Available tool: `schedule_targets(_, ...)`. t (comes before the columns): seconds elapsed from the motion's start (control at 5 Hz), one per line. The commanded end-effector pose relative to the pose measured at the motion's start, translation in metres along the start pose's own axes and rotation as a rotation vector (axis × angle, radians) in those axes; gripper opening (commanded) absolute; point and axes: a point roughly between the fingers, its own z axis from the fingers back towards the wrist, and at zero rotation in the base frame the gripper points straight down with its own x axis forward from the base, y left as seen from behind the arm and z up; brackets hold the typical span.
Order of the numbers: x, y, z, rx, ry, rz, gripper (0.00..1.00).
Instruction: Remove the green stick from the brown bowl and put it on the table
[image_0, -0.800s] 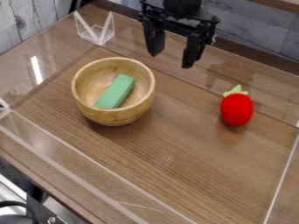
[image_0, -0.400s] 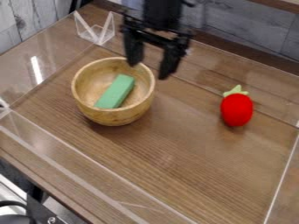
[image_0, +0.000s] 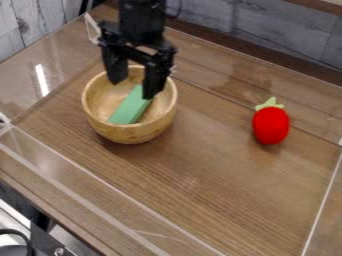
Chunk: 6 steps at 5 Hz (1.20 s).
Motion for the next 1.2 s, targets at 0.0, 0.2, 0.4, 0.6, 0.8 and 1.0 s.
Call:
schedule_targets(0.0,-0.002,0.013,0.007,0.028,-0.070,0.005,1.00)
schedule_targets(0.2,-0.002,0.022,0.002,0.035,-0.076,0.021,1.00)
schedule_targets(0.4,0.002,0.029,-0.012,0.034,-0.076,0.104,1.00)
schedule_targets(0.6,0.006,0.034,-0.026,0.032,-0.075,0.185,1.00)
schedule_targets(0.8,0.012,0.033,-0.041,0.034,-0.080,0.127,1.00)
schedule_targets(1.0,0.019,0.030,-0.054,0.036,-0.092,0.069,1.00)
